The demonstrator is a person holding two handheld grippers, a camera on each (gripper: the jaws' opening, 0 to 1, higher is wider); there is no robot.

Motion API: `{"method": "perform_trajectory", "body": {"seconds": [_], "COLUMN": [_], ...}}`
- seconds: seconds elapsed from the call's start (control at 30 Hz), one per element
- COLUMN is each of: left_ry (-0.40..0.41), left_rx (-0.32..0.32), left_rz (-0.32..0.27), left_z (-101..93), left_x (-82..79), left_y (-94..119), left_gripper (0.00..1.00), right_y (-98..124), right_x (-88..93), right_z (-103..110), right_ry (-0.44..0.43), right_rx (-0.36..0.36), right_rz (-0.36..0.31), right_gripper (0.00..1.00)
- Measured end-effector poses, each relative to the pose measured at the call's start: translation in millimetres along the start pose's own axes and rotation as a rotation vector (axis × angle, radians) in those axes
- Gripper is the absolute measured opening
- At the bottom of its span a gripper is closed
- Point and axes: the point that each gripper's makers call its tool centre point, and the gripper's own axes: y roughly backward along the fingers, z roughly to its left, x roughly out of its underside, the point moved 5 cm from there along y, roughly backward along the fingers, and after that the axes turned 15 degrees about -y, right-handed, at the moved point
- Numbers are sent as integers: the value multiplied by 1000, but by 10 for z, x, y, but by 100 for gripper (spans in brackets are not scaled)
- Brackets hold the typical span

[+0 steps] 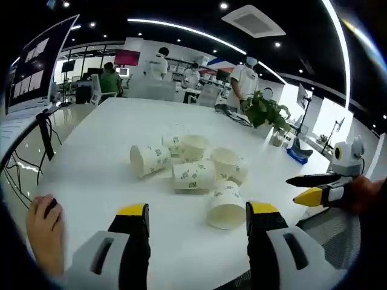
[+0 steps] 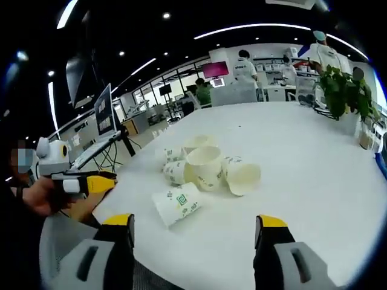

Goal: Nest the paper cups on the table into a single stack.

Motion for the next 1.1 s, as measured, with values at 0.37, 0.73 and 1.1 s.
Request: {"method": "perform_trajectory", "body": {"seconds": [0.37,0.73,1.1], "left_ry": [3,5,7], "left_rx": [-2,-5,-8], "left_rz": [-1,-6,-8], "left_z": [17,33,40], "left_x": [3,-2,-2], "left_y": [0,1,-1], "left_gripper": [63,63,63], "right_y": [7,15,11], "right_x": [4,0,9], "right_z": [29,48,51], "right_ry": [1,0,4], "right_rx": [0,-4,-6], "right_rz": [2,4,10], "right_gripper": [82,82,82]}}
